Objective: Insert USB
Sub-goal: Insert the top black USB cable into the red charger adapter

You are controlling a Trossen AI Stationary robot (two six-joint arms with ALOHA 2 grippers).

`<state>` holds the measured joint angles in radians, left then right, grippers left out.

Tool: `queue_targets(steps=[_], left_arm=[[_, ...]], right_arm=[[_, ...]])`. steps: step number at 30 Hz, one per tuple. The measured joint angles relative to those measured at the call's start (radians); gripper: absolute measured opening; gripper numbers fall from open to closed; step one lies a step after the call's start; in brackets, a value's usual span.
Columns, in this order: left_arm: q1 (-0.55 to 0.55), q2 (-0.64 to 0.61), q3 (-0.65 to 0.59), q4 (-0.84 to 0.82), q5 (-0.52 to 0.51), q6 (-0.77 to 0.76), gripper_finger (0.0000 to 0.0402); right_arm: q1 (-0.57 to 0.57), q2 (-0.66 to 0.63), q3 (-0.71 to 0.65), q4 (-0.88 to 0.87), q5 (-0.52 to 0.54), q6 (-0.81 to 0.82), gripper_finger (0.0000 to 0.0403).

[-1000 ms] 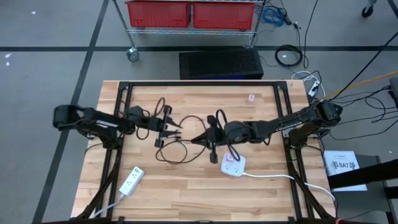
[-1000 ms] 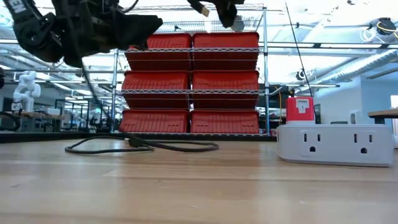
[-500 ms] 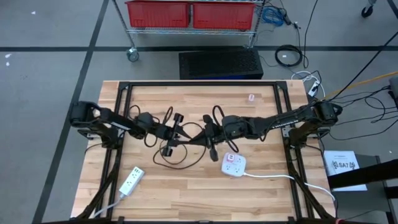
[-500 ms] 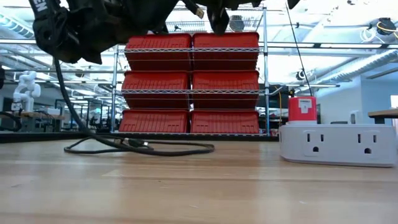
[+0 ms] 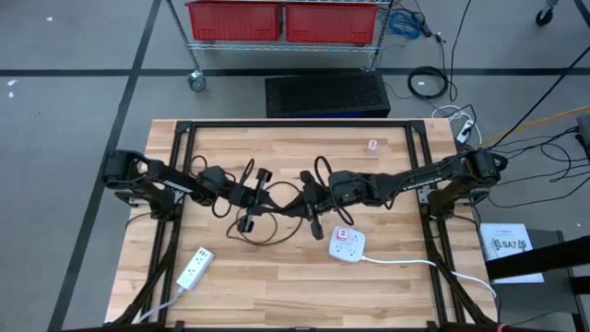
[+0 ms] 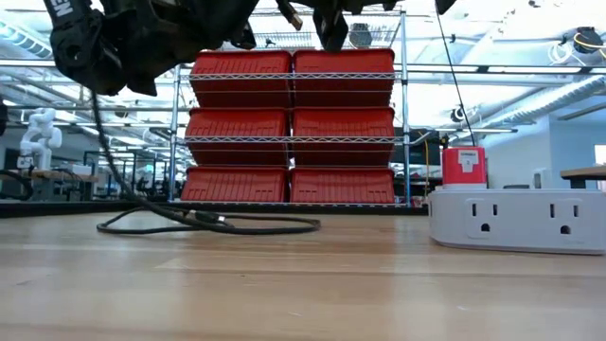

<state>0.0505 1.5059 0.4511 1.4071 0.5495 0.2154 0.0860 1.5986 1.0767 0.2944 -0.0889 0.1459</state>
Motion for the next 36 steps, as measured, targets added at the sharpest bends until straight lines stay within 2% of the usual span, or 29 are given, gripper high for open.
queue_targets(steps=[7, 15, 23, 33, 36], left_arm=[[-0.009, 0.000, 0.000, -0.004, -0.010, 0.000, 0.0005], [-0.010, 0.000, 0.003, -0.009, -0.046, -0.026, 0.0002], [-0.011, -0.003, 0.006, 0.020, -0.060, -0.026, 0.0001], [-0.011, -0.004, 0.006, 0.007, -0.080, -0.029, 0.0001], [-0.011, -0.004, 0.005, 0.004, -0.084, -0.034, 0.0001]], right_arm=[[0.000, 0.000, 0.001, -0.029, 0.002, 0.000, 0.0010], [-0.002, -0.004, 0.000, -0.082, 0.027, 0.000, 0.0054], [-0.002, -0.073, -0.003, -0.158, 0.031, -0.019, 0.0091], [-0.003, -0.197, -0.003, -0.425, 0.215, -0.027, 0.0124], [-0.001, -0.229, -0.003, -0.492, 0.241, -0.026, 0.0129]])
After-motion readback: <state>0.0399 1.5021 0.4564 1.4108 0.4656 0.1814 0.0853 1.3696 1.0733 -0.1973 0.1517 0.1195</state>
